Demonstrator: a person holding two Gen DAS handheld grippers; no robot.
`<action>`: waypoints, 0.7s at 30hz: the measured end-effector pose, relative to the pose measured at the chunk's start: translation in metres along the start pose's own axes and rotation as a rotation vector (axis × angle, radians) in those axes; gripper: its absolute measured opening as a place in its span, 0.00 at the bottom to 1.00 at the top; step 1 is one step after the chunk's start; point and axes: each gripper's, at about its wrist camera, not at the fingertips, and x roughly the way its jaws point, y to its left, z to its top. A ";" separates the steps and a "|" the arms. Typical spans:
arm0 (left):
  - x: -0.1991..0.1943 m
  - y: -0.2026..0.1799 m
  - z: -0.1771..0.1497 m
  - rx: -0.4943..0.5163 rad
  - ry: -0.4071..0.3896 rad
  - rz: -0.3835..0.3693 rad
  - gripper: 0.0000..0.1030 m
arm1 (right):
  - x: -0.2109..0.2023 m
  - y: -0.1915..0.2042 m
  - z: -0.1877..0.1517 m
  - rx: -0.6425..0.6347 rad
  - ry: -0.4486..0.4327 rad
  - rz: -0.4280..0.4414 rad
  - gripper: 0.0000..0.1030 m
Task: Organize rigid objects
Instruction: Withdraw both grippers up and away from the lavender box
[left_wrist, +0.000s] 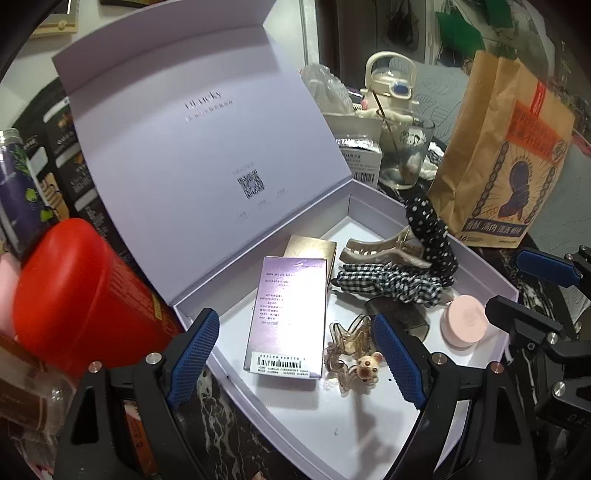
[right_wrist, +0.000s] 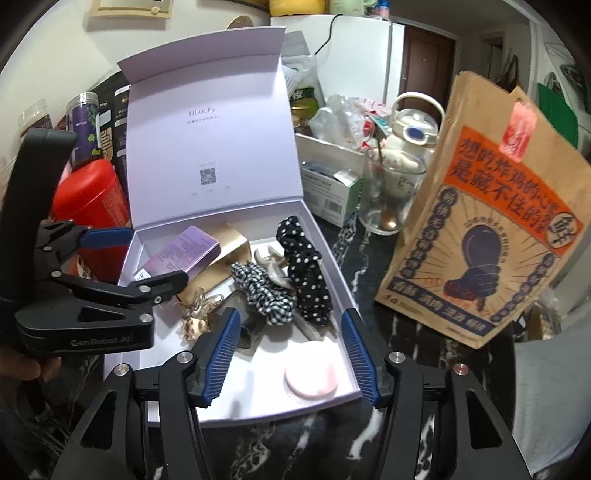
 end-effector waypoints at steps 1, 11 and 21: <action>-0.003 0.000 0.001 -0.004 -0.004 0.001 0.86 | -0.002 0.000 0.000 -0.001 -0.003 -0.009 0.63; -0.058 0.000 0.004 -0.009 -0.114 0.029 0.95 | -0.052 -0.001 0.000 0.001 -0.092 -0.079 0.81; -0.109 -0.010 -0.005 0.017 -0.181 0.017 0.95 | -0.096 0.002 -0.007 0.017 -0.141 -0.121 0.84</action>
